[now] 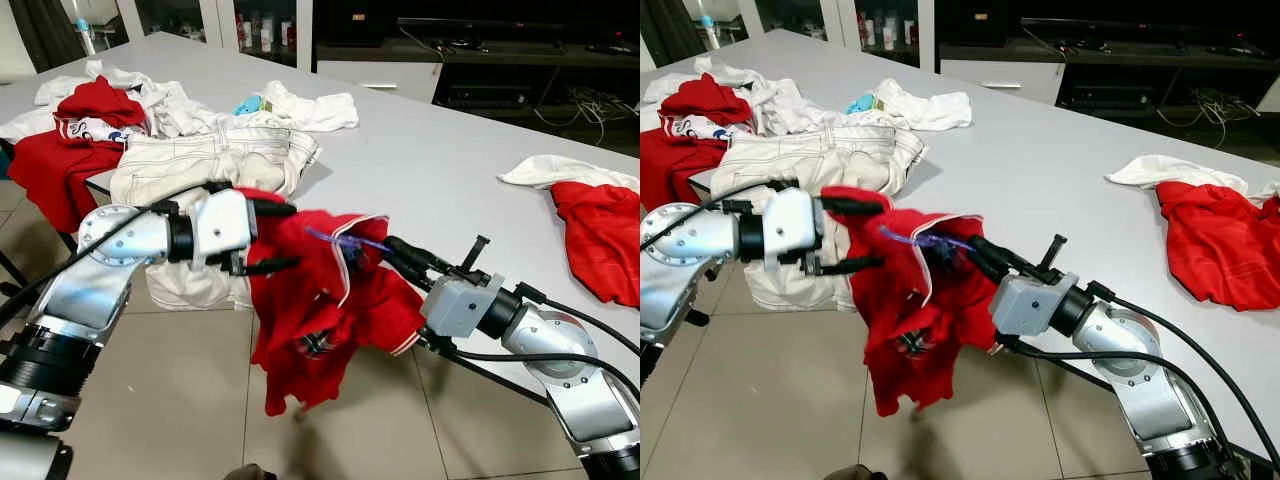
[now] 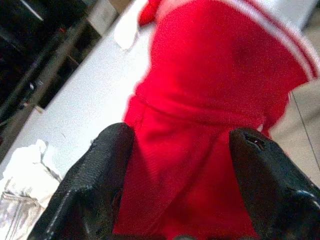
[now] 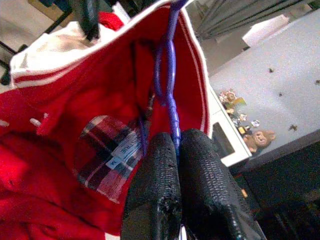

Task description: Hang hanger

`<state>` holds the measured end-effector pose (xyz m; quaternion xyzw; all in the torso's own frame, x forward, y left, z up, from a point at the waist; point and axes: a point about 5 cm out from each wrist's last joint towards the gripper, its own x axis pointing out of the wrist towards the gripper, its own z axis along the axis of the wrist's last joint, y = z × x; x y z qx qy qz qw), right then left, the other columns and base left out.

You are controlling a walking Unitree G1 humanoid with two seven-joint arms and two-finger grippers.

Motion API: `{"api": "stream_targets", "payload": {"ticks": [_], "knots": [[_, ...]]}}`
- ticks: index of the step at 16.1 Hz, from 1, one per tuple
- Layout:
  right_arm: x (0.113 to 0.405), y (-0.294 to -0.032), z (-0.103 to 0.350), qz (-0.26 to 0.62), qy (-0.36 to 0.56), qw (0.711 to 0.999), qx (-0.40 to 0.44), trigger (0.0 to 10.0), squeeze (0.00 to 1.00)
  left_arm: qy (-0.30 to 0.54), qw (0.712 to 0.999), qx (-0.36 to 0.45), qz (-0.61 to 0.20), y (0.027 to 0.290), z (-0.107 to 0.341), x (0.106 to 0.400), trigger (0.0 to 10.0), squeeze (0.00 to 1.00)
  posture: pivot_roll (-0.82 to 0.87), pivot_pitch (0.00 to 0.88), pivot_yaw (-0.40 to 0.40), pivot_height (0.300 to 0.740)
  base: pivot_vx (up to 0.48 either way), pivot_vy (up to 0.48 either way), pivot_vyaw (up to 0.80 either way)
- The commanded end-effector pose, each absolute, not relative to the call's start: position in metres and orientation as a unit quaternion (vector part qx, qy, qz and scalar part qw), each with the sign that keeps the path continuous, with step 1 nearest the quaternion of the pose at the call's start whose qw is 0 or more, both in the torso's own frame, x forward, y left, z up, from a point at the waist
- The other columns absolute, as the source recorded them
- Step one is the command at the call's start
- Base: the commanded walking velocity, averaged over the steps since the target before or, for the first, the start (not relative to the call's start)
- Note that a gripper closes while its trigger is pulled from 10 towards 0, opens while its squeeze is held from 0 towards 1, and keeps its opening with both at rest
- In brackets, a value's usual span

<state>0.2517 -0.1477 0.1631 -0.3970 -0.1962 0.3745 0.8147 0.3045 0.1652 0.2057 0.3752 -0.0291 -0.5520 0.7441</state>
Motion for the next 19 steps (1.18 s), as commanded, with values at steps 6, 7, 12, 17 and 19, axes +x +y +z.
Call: {"api": "stream_targets", "payload": {"ticks": [6, 7, 12, 17, 19], "knots": [[0.246, -0.137, 0.187, 0.386, -0.249, 0.792, -0.402, 10.0, 0.00, -0.014, 0.732, 0.402, -0.551, 0.159, 0.193, 0.308, 10.0, 0.00, -0.05, 0.000, -0.007, 0.740, 0.000, 0.000, 0.00], [0.246, -0.136, 0.191, 0.386, -0.252, 0.797, -0.390, 10.0, 0.00, -0.018, 0.737, 0.404, -0.542, 0.159, 0.194, 0.310, 10.0, 0.00, -0.05, 0.000, -0.006, 0.740, 0.000, 0.000, 0.00], [0.243, -0.137, 0.196, 0.399, -0.247, 0.806, -0.361, 10.0, 0.00, -0.025, 0.735, 0.388, -0.556, 0.157, 0.190, 0.307, 0.0, 0.00, -0.05, 0.000, -0.011, 0.740, 0.000, 0.000, 0.00], [0.232, -0.142, 0.188, 0.477, -0.152, 0.832, -0.239, 10.0, 0.00, -0.040, 0.736, 0.332, -0.588, 0.152, 0.190, 0.296, 0.0, 0.00, -0.05, 0.000, -0.017, 0.740, 0.000, 0.000, 0.00], [0.230, -0.145, 0.188, 0.508, -0.116, 0.830, -0.198, 10.0, 0.00, -0.045, 0.732, 0.312, -0.604, 0.146, 0.188, 0.290, 0.0, 0.00, -0.04, 0.000, -0.018, 0.740, 0.000, 0.000, 0.00]]}}
